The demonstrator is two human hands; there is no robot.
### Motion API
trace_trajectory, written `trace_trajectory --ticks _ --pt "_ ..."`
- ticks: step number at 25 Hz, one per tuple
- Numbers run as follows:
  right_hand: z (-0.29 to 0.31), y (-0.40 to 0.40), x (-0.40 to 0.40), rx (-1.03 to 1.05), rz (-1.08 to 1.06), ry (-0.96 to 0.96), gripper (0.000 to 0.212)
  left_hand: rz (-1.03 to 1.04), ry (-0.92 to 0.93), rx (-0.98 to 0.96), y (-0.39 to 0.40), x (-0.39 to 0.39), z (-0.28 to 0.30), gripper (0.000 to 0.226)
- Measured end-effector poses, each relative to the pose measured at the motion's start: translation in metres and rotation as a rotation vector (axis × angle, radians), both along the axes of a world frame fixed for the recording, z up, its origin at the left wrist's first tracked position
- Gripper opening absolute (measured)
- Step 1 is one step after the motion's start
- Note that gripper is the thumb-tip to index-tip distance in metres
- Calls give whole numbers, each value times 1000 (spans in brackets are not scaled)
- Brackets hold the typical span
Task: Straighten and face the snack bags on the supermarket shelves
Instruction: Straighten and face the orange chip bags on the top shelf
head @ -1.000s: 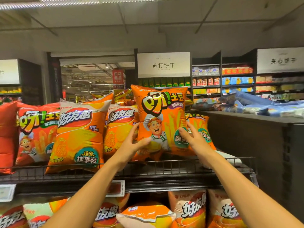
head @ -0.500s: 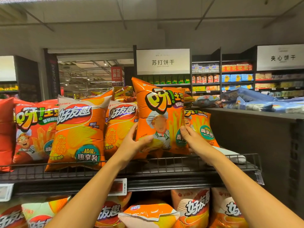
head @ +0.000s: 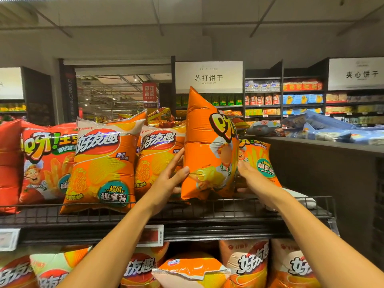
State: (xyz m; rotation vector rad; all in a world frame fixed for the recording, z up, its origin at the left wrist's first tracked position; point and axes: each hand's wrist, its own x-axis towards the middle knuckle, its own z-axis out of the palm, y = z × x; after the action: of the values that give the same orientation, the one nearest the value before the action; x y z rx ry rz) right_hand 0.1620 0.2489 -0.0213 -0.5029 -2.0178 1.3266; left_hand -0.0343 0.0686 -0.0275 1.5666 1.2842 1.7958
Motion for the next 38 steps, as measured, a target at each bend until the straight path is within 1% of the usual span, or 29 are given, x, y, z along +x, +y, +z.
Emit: trace_trajectory --ticks 1,6,8,10,12,13,16,17,18,21,22,24,27,28,30,31,32,33,34,35,36,38 --pt "1 -2 0 4 5 -8 29 -15 -14 0 0 0 0 73" --pt "3 -6 2 3 42 9 25 -50 -51 -14 1 -5 1 74" --pt "3 -5 3 -22 25 74 19 -61 -107 -10 4 -6 0 79" --pt "3 -3 4 -64 0 185 16 -55 -144 -13 5 -5 0 78" --pt "2 -3 6 -95 21 277 17 7 -79 -37 1 0 1 75" --pt "1 -4 8 -91 40 308 18 38 -37 -50 -1 2 2 79" --pt "-1 -6 10 -50 45 367 23 76 46 -44 -2 4 2 111" --pt "-1 -6 10 -33 33 366 27 69 51 -45 -3 5 2 119" --pt "-1 -7 9 -23 26 347 37 65 44 -50 -3 6 3 121" --pt "1 -4 5 -42 56 186 91 77 1 -58 -5 7 5 113" --pt "2 -4 4 -47 82 128 100 71 -20 -59 -6 6 6 108" --pt "3 -3 3 -68 144 91 108 50 -52 -62 -5 5 5 96" --pt "3 -2 4 -70 189 166 118 72 -6 -71 -3 7 5 86" --pt "3 -3 6 -46 163 208 116 81 22 -71 -3 9 5 77" --pt "8 -8 12 30 78 298 100 112 61 -79 -4 17 9 52" --pt "11 -13 14 63 50 332 91 140 66 -83 -5 22 11 49" --pt "13 -18 15 78 37 357 84 180 74 -82 -5 25 12 54" --pt "16 -22 15 80 27 369 79 230 81 -66 -3 26 12 64" --pt "18 -28 15 78 18 375 77 291 90 -37 -2 28 12 74" --pt "21 -32 16 77 9 381 76 345 100 1 -3 30 12 79" --pt "22 -36 18 75 3 388 75 388 116 47 -5 34 12 78" --pt "25 -42 21 70 -7 401 78 456 192 136 -10 43 14 67"
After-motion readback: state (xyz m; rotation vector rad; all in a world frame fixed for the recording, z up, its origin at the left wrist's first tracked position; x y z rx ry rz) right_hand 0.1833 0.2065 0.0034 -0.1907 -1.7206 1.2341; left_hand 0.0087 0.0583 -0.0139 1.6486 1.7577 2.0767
